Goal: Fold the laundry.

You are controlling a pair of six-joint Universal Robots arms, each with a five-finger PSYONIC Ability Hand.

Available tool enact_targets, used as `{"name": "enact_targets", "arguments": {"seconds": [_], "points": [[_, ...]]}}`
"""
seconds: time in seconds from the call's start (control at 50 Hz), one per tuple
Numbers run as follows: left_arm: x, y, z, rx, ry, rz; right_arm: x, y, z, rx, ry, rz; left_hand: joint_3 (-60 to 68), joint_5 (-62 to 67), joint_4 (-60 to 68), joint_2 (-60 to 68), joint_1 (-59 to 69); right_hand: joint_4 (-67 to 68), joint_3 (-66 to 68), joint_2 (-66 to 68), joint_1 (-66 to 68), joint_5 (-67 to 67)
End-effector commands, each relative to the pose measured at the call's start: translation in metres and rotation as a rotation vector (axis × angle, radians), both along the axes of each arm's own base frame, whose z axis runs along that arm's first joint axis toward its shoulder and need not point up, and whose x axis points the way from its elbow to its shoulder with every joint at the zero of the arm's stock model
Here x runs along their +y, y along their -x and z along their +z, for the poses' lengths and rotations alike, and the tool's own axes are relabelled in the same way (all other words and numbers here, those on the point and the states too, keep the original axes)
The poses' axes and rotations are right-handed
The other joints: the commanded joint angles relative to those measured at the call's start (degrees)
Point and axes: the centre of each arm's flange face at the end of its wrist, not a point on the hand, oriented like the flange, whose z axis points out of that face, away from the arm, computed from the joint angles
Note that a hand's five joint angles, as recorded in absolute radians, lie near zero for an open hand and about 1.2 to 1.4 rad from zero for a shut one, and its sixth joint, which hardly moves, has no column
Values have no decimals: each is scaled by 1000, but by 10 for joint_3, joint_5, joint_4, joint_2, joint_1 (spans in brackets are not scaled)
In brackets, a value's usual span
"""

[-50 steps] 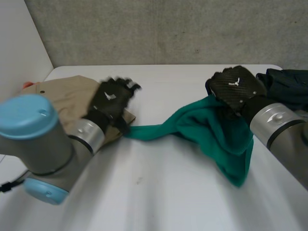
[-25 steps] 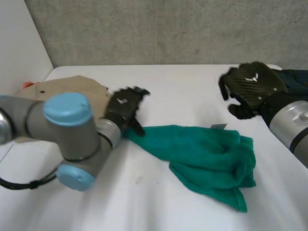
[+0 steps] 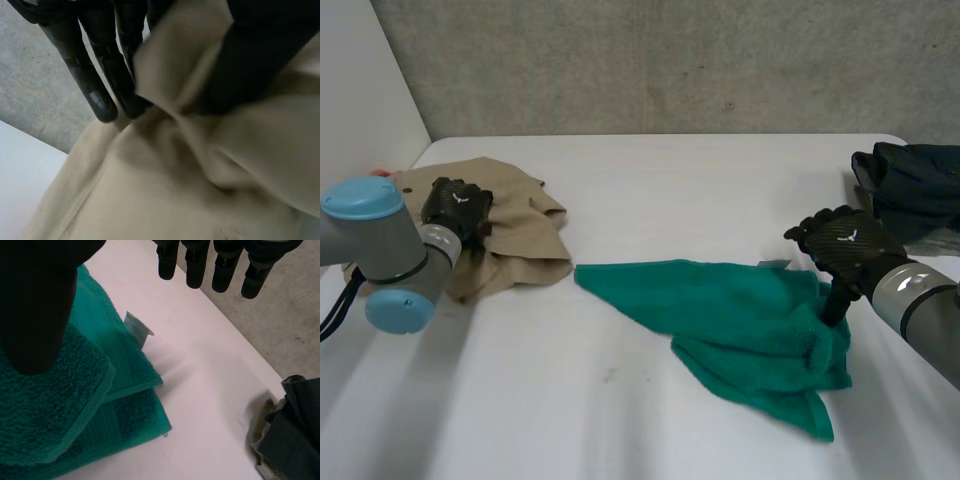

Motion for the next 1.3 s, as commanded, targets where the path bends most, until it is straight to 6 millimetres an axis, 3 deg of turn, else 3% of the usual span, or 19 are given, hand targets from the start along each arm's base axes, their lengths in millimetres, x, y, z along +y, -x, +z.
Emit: {"name": "enact_targets", "arguments": {"seconds": [0.02, 0.08, 0.18, 0.2, 0.26, 0.36, 0.44, 0.46, 0.5, 0.52, 0.56, 0.66, 0.82, 0.92, 1.04, 1.1, 1.2, 1.3], "points": [[-28, -15, 31, 65, 180, 71, 1, -3, -3, -9, -1, 4, 193, 220, 190, 183, 499, -21, -20, -20, -28, -27], [-46, -35, 68, 117, 346, 171, 1, -4, -3, -9, 2, 6, 193, 220, 190, 183, 499, -21, -20, -20, -28, -27], [-75, -81, 93, 105, 507, 346, 6, -11, -2, -11, 3, 30, 193, 220, 190, 183, 499, -21, -20, -20, -28, -27], [-83, -96, 92, 77, 520, 385, 7, -12, -2, -11, 3, 34, 193, 220, 190, 183, 499, -21, -20, -20, -28, -27], [-91, -105, 78, 10, 504, 401, 11, -16, -2, -11, 3, 51, 193, 220, 190, 183, 499, -21, -20, -20, -28, -27], [-84, -82, 41, -87, 427, 298, 14, -19, -4, -10, 0, 62, 193, 220, 190, 183, 499, -21, -20, -20, -28, -27], [-78, -74, 31, -89, 401, 256, 14, -19, -5, -9, -6, 61, 193, 220, 190, 183, 499, -21, -20, -20, -28, -27], [-77, -74, 31, -88, 402, 256, 15, -19, -5, -9, -8, 62, 172, 199, 169, 162, 477, -21, -20, -20, -28, -27], [-76, -74, 34, -91, 402, 259, 15, -18, -6, -8, -9, 60, -31, -4, -34, -41, 275, -21, -20, -20, -28, -27], [-73, -73, 42, -91, 407, 256, 14, -18, -6, -8, -11, 59, -294, -267, -296, -303, 12, -21, -20, -20, -28, -27], [-70, -72, 52, -90, 416, 254, 14, -17, -6, -8, -11, 57, -414, -387, -416, -423, -108, -21, -20, -20, -28, -27], [-44, -60, 80, -72, 410, 223, 15, -17, -4, -10, -5, 57, -426, -399, -428, -436, -120, -21, -20, -20, -28, -27], [20, -30, 136, 42, 369, 121, 13, -16, -2, -13, 4, 51, -458, -431, -460, -467, -152, -21, -20, -20, -28, -27], [59, -7, 152, 141, 301, 0, 13, -16, -1, -14, 7, 51, -459, -432, -462, -469, -154, -21, -20, -20, -28, -27], [93, 17, 142, 219, 174, -149, 14, -15, 1, -14, 10, 49, -459, -432, -462, -469, -154, -21, -20, -20, -28, -27], [105, 28, 126, 226, 116, -194, 14, -14, 0, -14, 8, 48, -454, -427, -457, -464, -149, -21, -20, -20, -28, -27], [107, 41, 97, 224, 46, -220, 15, -14, -2, -12, -1, 47, -453, -426, -455, -462, -147, -21, -20, -20, -28, -27], [102, 73, 52, 203, -16, -289, 17, -13, -4, -11, -8, 47, -453, -426, -455, -462, -147, -21, -20, -20, -28, -27]]}}
